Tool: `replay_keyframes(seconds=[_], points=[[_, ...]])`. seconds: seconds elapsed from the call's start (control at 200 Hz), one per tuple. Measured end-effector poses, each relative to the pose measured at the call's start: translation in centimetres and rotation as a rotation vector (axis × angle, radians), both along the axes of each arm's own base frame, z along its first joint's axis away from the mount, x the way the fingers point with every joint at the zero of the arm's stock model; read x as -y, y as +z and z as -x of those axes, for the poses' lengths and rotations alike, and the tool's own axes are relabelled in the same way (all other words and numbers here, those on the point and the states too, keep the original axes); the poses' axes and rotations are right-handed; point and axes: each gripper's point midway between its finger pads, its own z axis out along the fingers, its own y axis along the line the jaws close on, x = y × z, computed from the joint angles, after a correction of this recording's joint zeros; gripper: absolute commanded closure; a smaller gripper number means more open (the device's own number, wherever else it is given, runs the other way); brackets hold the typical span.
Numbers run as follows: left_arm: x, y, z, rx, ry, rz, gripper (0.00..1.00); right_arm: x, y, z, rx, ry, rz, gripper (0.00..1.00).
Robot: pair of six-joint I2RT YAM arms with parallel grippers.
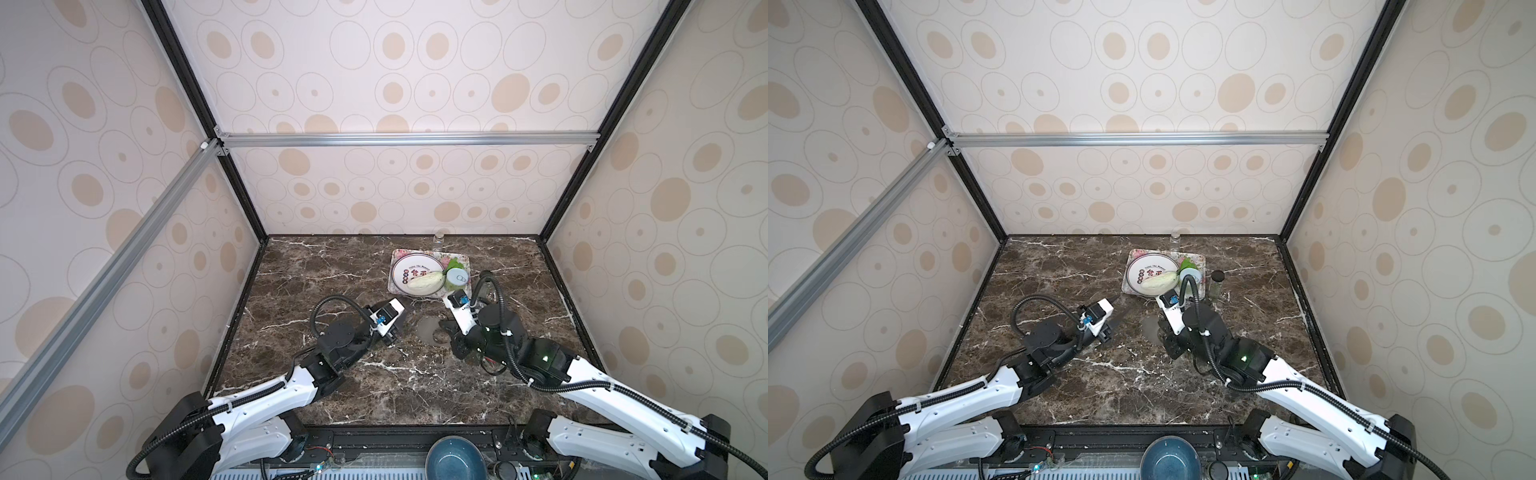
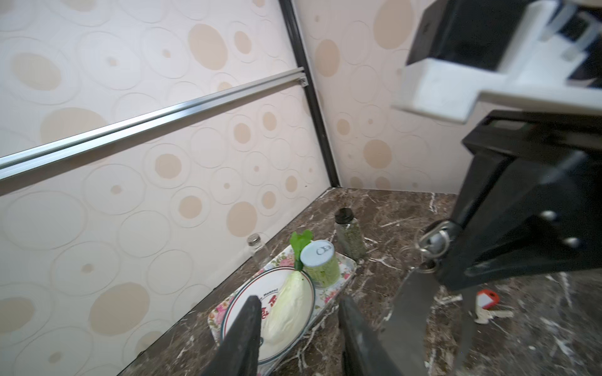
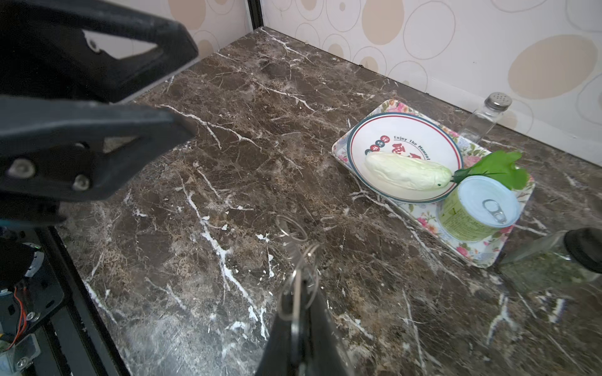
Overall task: Attach keys to a key ring
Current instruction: Insert the key into the keyring, then place the keyring at the center of the table.
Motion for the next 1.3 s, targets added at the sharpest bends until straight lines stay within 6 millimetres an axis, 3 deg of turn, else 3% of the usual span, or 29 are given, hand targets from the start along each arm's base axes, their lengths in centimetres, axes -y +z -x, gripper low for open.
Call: replay_keyframes(seconds=[0.165,0.325,0.56,0.72,0.925,1.3], points=[[-4.3,1.3,-1.0,0.005,0.132,0.136,0.49,0.7,3.7,0.4,-0.001,-0.008,0.1,1.0],[-6.1,2.1,-1.4,0.007,0.179,0.219,0.48,1.3,6.0,0.4,-0.004,0.019,0.226,1.0],[-6.8,2.3,-1.5,0.0,0.188,0.263,0.47,2.3,3.6,1.2,-0.019,0.147,0.555,1.0],[-7.1,2.4,-1.5,0.0,0.193,0.276,0.47,2.1,1.7,3.6,0.042,0.357,0.857,1.0],[-7.5,2.6,-1.7,0.002,0.199,0.287,0.47,2.2,0.9,4.6,0.19,0.521,1.216,1.0],[-8.0,3.1,-1.4,0.007,0.198,0.312,0.46,4.2,1.4,4.1,0.309,0.603,1.544,1.0]])
